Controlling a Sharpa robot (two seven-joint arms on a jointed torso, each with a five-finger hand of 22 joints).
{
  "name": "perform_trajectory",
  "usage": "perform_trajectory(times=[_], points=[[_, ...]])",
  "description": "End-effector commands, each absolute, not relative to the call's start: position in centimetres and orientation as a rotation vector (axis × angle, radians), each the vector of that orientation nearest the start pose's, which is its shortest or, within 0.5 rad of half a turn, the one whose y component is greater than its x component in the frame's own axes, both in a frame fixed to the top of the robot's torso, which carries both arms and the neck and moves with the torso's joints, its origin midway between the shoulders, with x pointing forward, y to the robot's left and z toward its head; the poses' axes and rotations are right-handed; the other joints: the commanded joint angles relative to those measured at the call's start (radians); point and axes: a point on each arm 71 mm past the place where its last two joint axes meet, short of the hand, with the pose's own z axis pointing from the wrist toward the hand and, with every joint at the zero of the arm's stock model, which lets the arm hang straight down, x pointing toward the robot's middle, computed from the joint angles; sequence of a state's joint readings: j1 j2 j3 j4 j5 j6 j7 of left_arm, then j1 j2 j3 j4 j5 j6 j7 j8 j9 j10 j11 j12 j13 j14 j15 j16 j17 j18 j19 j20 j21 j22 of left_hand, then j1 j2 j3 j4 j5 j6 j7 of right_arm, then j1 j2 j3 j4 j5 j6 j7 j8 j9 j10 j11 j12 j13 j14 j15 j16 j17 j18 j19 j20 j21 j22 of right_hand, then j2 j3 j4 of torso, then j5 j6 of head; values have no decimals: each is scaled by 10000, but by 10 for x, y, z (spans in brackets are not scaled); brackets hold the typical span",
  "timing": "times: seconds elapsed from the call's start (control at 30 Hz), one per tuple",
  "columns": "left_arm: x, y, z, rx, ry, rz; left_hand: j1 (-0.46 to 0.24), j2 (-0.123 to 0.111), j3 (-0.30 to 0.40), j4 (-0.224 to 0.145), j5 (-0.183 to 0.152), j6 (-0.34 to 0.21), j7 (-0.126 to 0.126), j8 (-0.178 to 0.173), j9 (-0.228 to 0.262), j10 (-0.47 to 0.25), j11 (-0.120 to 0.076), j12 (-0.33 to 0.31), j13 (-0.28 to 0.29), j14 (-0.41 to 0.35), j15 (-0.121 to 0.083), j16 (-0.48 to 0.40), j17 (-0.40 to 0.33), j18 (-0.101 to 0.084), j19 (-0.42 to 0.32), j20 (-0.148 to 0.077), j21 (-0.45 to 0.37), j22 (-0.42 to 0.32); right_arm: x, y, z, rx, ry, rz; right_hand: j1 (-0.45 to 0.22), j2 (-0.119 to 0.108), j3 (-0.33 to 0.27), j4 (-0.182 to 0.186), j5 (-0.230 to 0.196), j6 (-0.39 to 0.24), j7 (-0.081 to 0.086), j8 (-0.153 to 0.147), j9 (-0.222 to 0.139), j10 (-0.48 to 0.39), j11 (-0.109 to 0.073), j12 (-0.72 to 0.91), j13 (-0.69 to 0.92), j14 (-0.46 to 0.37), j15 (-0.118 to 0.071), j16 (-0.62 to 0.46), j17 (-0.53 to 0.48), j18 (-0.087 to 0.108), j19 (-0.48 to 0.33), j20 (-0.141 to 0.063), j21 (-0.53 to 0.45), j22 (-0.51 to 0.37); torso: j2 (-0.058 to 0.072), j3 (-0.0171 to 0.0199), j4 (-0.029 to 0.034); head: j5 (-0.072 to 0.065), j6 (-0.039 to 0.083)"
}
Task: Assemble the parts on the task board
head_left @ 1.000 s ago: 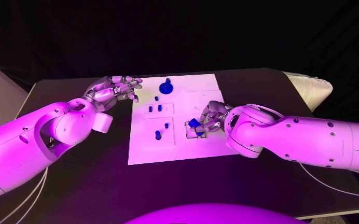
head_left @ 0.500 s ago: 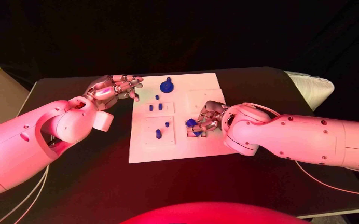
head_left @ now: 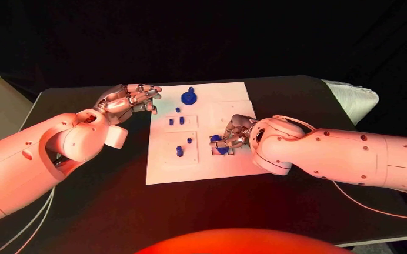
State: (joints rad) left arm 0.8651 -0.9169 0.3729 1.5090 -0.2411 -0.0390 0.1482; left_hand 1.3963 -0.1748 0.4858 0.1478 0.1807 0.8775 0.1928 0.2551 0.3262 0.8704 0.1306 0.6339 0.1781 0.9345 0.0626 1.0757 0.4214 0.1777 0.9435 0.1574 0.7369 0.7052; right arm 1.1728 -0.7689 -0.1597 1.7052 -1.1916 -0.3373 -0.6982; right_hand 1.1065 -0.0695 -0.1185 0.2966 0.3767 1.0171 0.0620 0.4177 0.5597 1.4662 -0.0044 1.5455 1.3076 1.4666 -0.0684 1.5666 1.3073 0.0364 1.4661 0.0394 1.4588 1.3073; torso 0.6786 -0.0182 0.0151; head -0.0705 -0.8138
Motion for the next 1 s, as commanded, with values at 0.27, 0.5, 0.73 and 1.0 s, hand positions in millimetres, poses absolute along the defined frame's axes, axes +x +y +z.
perform_trajectory(times=[0.27, 0.5, 0.73, 1.0], points=[[476, 250, -201, -11235, 16004, -16170, -39, 90, -5, 80, 54, -2, -8, -61, -12, -70, -18, 46, -11, 72, 3, -65, -4, 55, 80, -3, -64, -7, 424, -150, -244, 2737, 20722, 3910, -215, 744, 162, -29, 541, -64, -15, 154, 40, 929, -81, 73, 2488, 1042, -73, 42, 2635, -195, 889, -101, 193, 2396, 13, 4, -1, -22, -15], [476, 250, -201, -11234, 16010, -16177, -53, 104, -7, 108, 55, -3, -9, -61, -12, -74, -19, 48, -13, 74, 4, -64, -3, 55, 85, -2, -77, -16, 423, -149, -244, 2679, 20737, 3953, -166, 756, 175, -28, 727, -66, -23, 171, 38, 937, -87, 83, 2497, 1042, -78, 42, 2635, -205, 898, -106, 246, 2412, 0, 7, -5, -26, -34], [476, 250, -201, -11238, 16009, -16174, -53, 104, -7, 108, 55, -3, -9, -61, -12, -74, -19, 48, -13, 74, 4, -64, -3, 55, 85, -2, -77, -16, 421, -149, -244, 2630, 20772, 3991, 96, 970, 494, -38, 1613, -66, -57, 187, -17, 963, -121, 119, 2527, 1042, -104, 42, 2635, -228, 920, -131, 369, 2451, -6, 6, -1, -29, -55], [476, 250, -201, -11242, 16009, -16175, -54, 107, -10, 121, 55, -5, -12, -62, -13, -78, -21, 50, -14, 74, 3, -65, -2, 56, 89, -1, -88, -24, 418, -147, -243, 2567, 20865, 4075, -460, 431, 135, -10, 556, 2, -38, 254, -40, 938, -100, 74, 2496, 1042, -89, 42, 2635, -223, 915, -121, 343, 2446, 0, 7, -7, -33, -36]])
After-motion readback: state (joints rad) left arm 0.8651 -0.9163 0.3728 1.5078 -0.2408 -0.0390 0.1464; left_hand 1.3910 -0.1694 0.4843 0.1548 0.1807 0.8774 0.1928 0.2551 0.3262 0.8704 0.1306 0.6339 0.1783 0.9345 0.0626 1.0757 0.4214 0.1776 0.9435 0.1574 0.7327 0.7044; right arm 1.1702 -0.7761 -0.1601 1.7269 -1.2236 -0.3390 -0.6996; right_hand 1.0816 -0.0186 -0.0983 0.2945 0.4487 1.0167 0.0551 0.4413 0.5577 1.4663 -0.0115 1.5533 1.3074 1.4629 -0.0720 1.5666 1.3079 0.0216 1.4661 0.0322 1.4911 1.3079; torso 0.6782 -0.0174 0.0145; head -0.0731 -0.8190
